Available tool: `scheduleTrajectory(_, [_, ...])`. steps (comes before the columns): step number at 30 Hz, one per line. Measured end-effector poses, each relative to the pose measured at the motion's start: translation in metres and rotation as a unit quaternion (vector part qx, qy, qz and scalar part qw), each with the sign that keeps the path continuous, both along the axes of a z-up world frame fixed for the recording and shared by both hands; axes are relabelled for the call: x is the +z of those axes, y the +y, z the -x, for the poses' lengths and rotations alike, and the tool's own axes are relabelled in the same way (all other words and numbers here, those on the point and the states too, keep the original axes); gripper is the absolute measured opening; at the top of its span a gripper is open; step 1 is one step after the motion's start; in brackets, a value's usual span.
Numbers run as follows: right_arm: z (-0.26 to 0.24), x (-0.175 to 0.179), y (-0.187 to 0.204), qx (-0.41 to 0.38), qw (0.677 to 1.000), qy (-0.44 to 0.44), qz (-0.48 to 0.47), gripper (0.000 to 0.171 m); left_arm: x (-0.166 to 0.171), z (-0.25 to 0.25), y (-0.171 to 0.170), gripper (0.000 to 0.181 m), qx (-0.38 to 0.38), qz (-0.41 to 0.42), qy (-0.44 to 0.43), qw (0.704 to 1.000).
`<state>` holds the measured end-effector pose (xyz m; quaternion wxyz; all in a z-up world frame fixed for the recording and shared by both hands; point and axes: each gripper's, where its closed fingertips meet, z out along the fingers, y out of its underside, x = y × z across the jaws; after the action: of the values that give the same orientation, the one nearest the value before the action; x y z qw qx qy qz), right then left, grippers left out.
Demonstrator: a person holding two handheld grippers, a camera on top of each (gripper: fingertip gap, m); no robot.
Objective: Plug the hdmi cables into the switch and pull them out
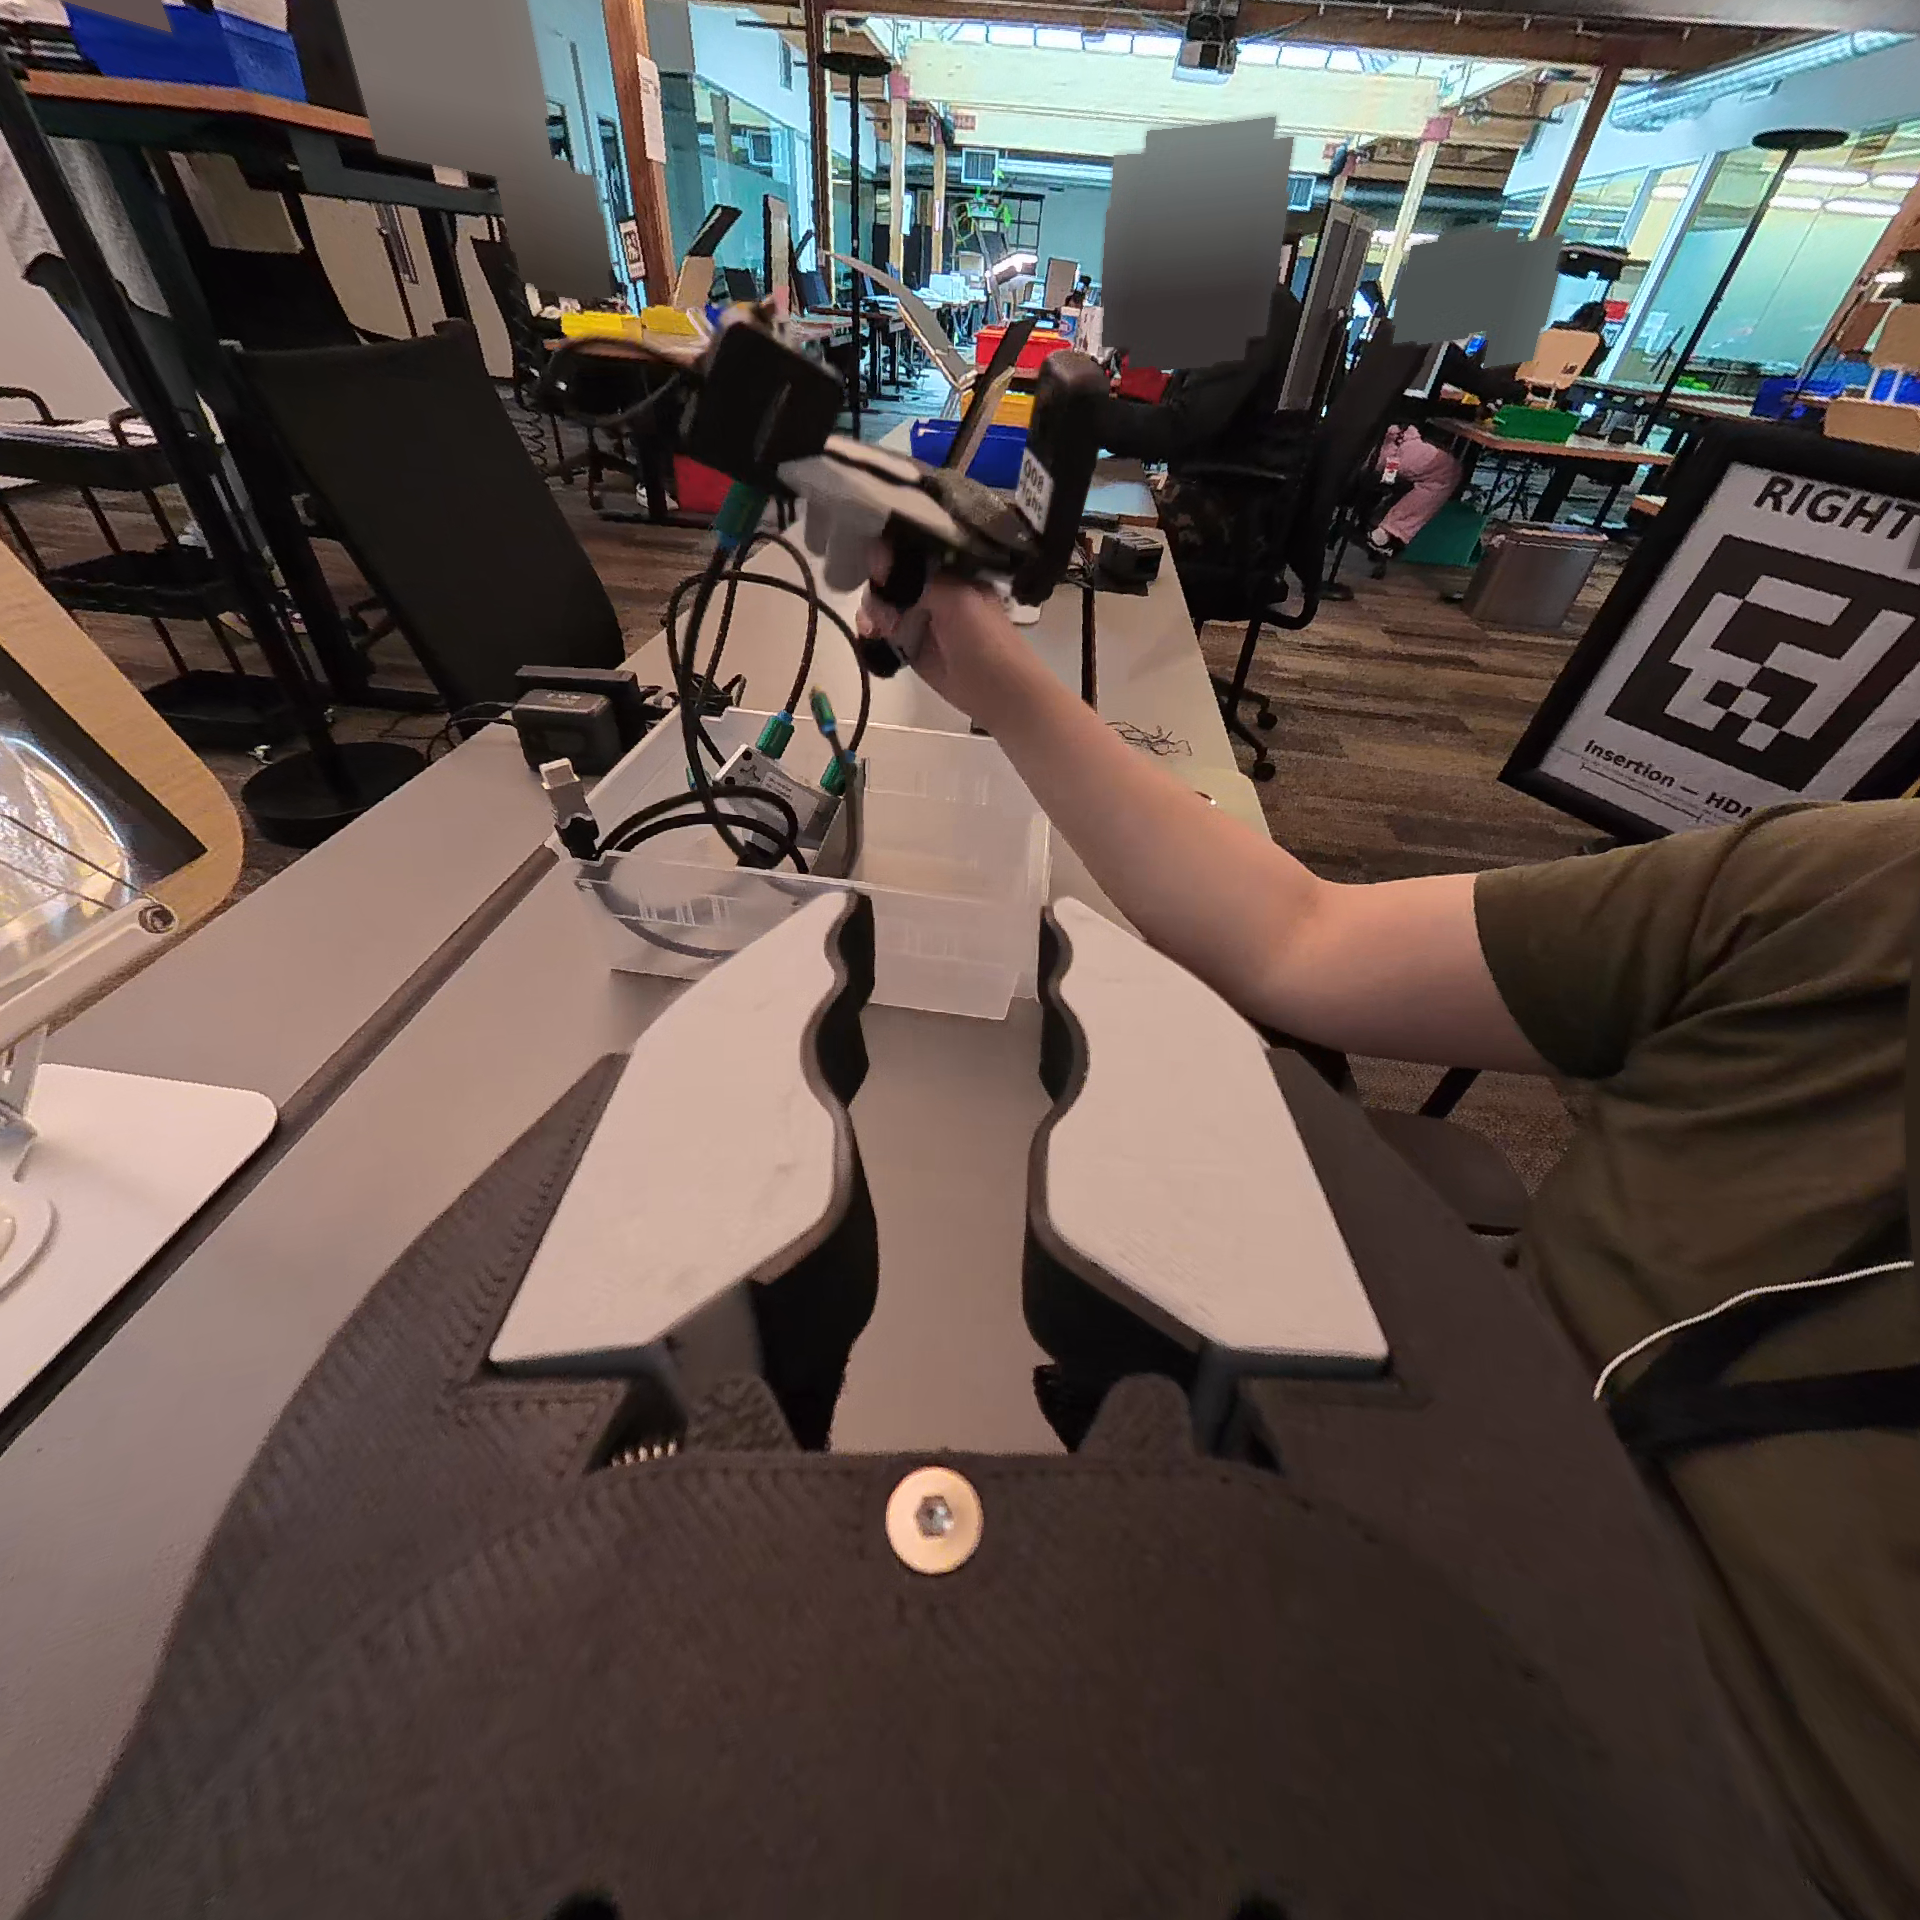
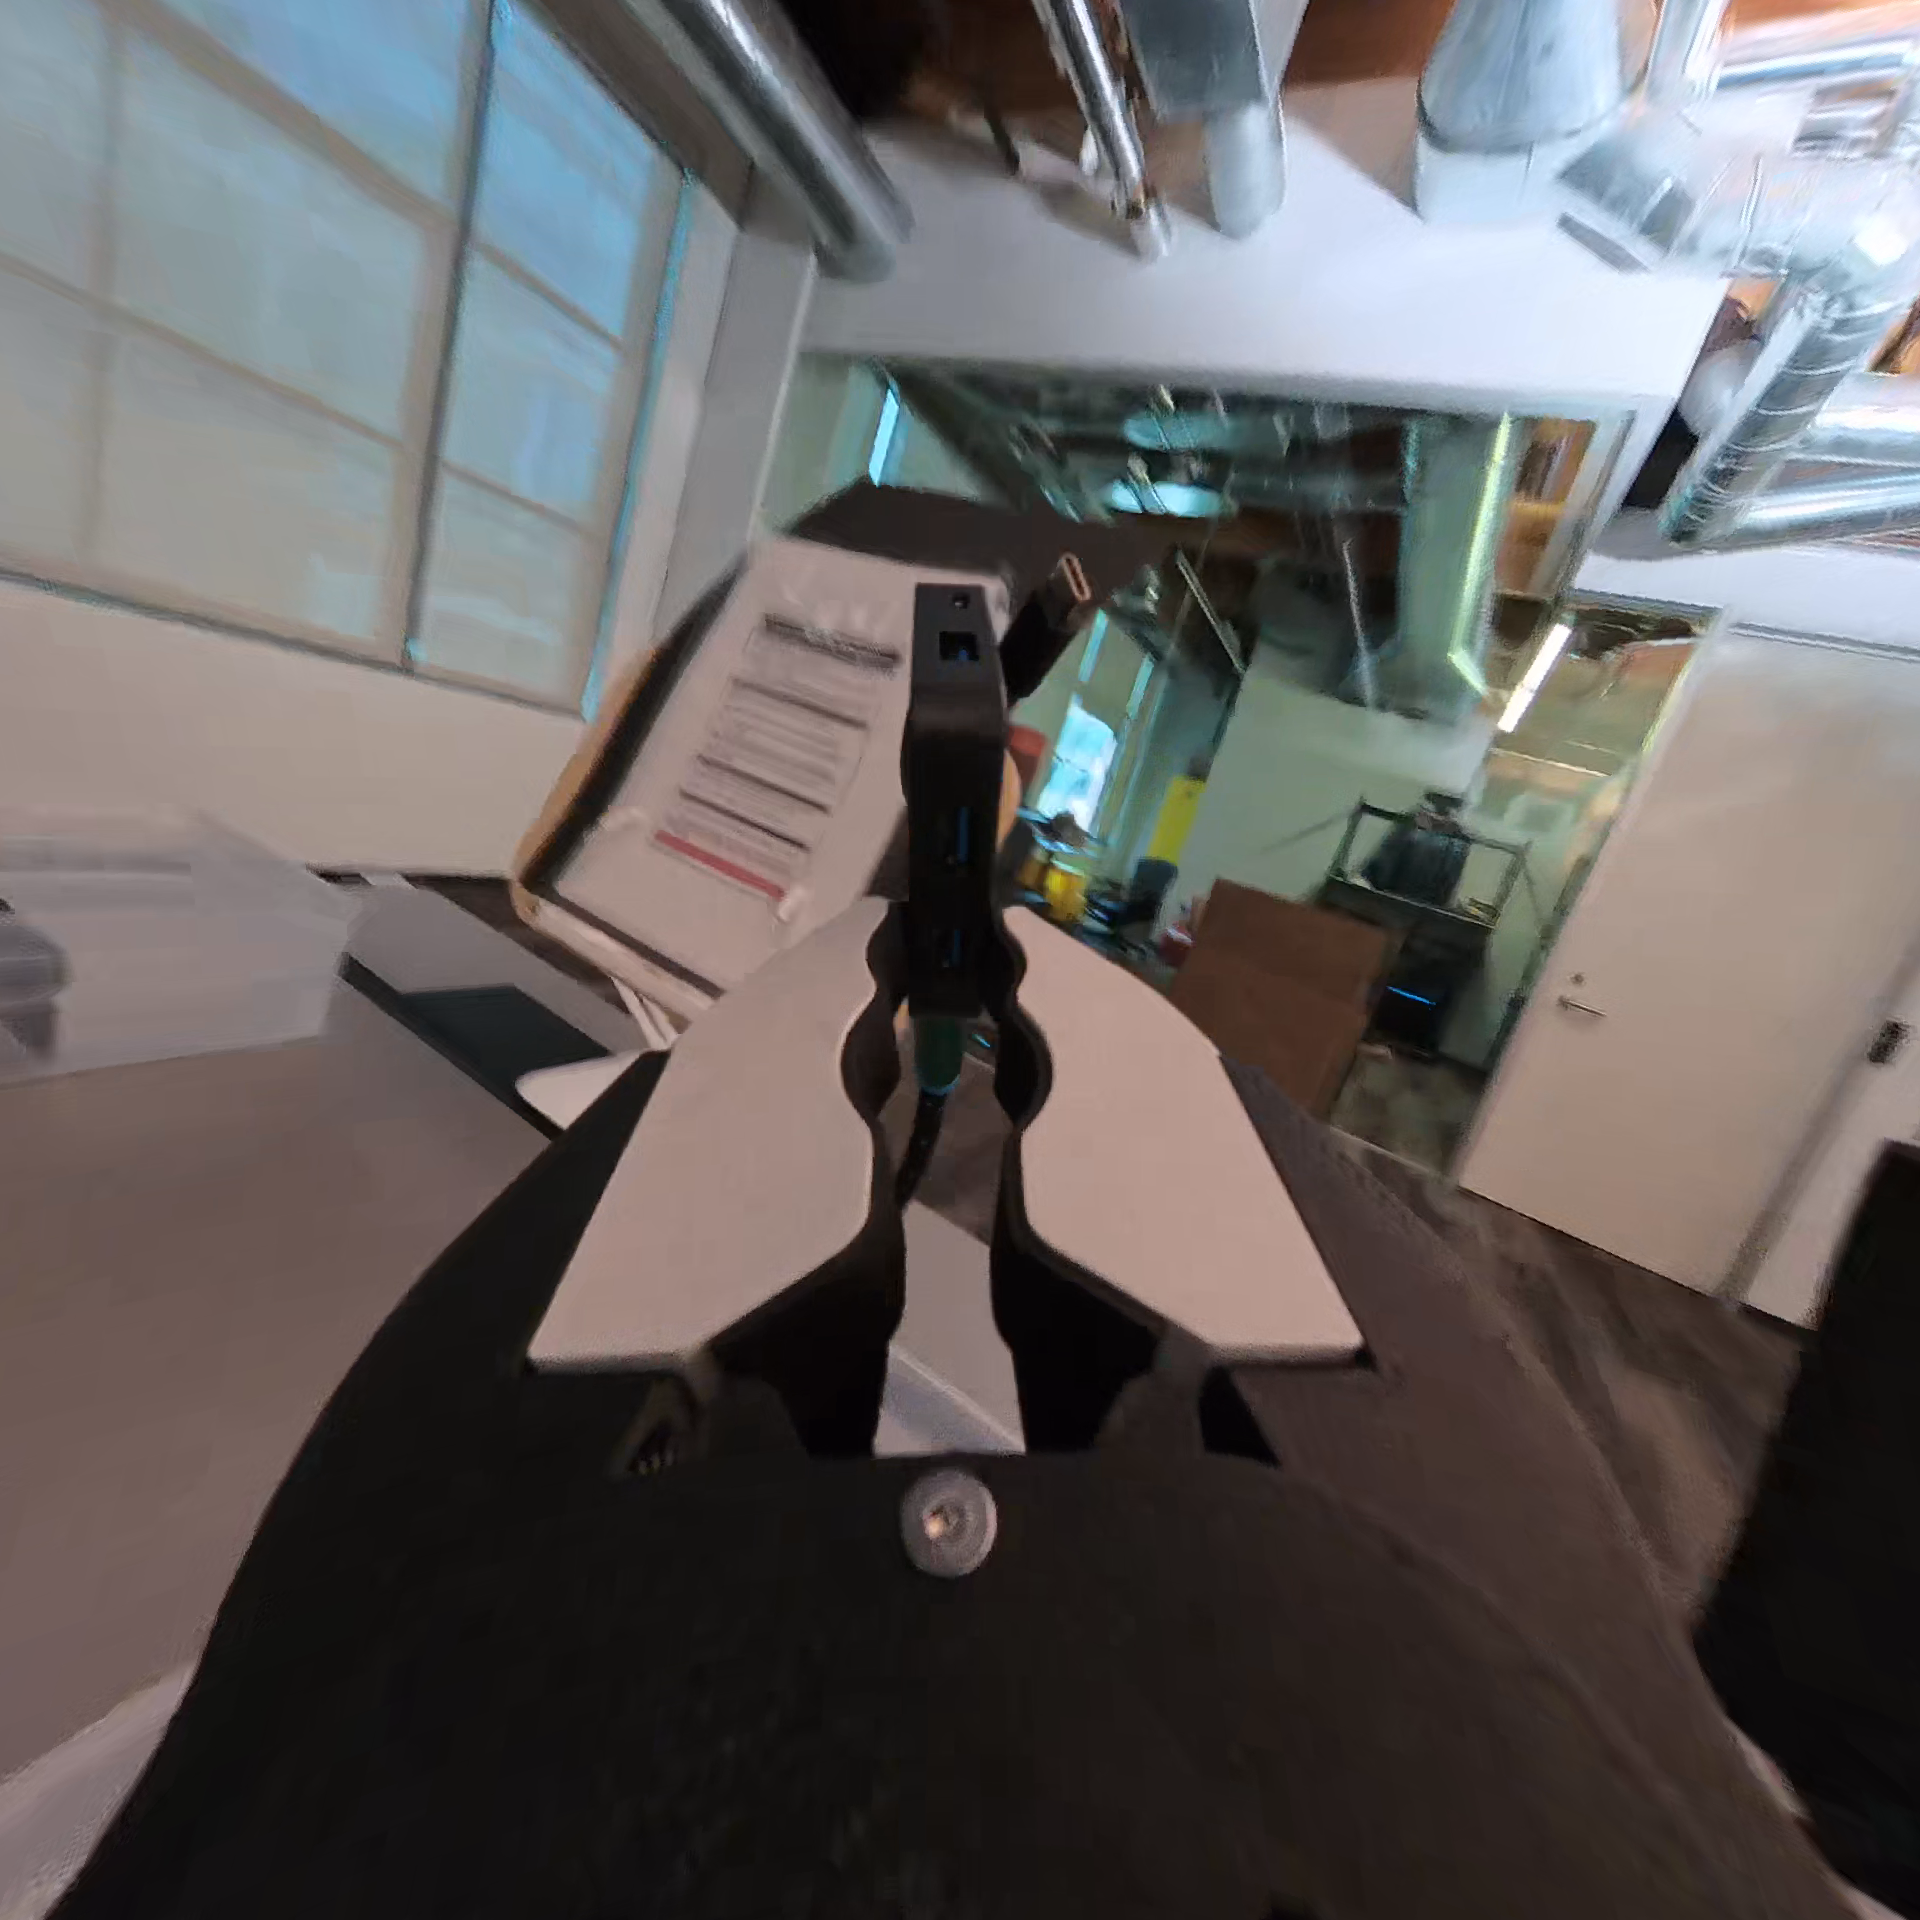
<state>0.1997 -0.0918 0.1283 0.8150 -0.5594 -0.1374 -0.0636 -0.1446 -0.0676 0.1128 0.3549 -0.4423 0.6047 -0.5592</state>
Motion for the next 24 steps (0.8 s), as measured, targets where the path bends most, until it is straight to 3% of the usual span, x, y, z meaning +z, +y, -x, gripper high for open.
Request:
scheduleTrajectory(5, [0.006, 0.033, -0.044, 0.096, 0.993, 0.072, -0.020, 0.014, 0.000, 0.001, -0.002, 0.031, 0.001, -0.011, 0.003, 1.000])
scheduleTrajectory(8, [-0.014, 0.052, -0.075, 0.014, 0.995, 0.053, -0.080, 0.015, -0.002, 0.000, -0.002, 0.031, -0.001, -0.007, 0.004, 1.000])
scheduleTrajectory(12, [-0.030, 0.070, -0.093, -0.140, 0.975, 0.010, -0.171, 0.014, -0.009, -0.005, -0.003, 0.030, -0.003, -0.007, 0.017, 1.000])
scheduleTrajectory(16, [-0.026, 0.048, -0.047, -0.185, 0.975, -0.040, -0.118, 0.014, -0.018, -0.010, -0.006, 0.030, -0.006, -0.019, 0.034, 0.999])
scheduleTrajectory(20, [-0.015, 0.015, 0.010, -0.174, 0.979, -0.094, -0.045, 0.014, -0.021, -0.012, -0.008, 0.030, -0.009, -0.025, 0.041, 0.999])
scheduleTrajectory(24, [-0.015, -0.010, 0.039, -0.095, 0.995, -0.017, -0.005, 0.014, -0.023, -0.012, -0.006, 0.030, -0.007, -0.025, 0.043, 0.999])
